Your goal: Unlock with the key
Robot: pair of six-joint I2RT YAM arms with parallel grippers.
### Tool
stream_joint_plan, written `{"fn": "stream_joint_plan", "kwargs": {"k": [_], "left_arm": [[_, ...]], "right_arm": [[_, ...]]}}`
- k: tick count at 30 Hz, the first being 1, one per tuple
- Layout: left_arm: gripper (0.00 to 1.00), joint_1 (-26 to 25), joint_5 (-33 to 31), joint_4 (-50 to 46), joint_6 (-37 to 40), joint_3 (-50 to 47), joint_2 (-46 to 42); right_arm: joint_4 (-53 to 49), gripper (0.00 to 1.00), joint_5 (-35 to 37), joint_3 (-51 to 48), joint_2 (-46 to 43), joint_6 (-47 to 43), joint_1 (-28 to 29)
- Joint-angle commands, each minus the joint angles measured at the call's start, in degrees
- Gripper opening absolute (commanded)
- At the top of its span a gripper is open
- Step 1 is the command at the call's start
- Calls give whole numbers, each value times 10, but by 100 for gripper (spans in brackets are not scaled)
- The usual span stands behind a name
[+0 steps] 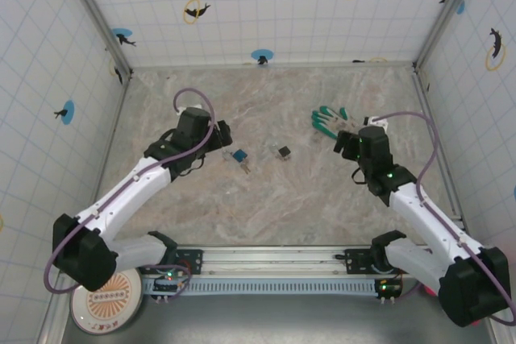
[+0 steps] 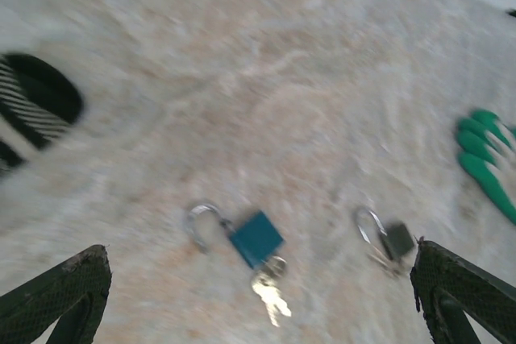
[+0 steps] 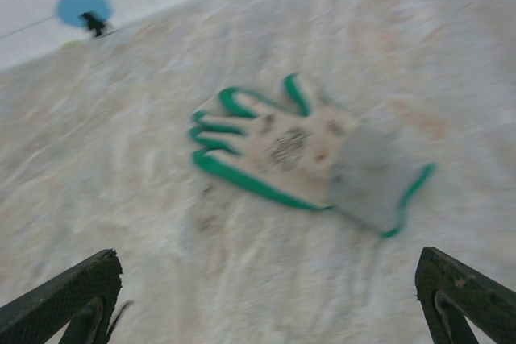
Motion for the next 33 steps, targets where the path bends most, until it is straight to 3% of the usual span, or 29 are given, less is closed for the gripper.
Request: {"fn": "stream_joint_plan", "kwargs": {"k": [1, 4, 9, 13, 19, 21, 25, 29, 31, 33], "left_arm": [[97, 7, -178, 1, 65, -2, -48], [97, 10, -280, 81, 136, -46, -94], [97, 22, -375, 304, 315, -177, -135], [97, 96, -330, 403, 322, -244, -121], [97, 190, -267, 610, 303, -346, -35], [97, 202, -261, 693, 313, -370, 12], [97, 211, -279, 768, 314, -368, 102], [97, 211, -206, 868, 375, -378, 144], [97, 216, -179, 949, 385, -398, 174], [97, 218, -162, 905, 379, -390, 161]], "right_arm": [[-62, 97, 183, 49, -6, -44, -3], [-12, 97, 268, 48, 4, -80, -3], [199, 97, 349, -30, 9, -155, -3], [390, 97, 365, -124, 19, -229, -7], [484, 97, 349, -184, 103, -219, -43], [561, 97, 351, -209, 132, -234, -50], [655, 97, 332, -227, 175, -257, -67], [688, 97, 249, -238, 185, -228, -103], [774, 97, 209, -265, 219, -233, -110], [867, 97, 179, -286, 271, -252, -110]]}}
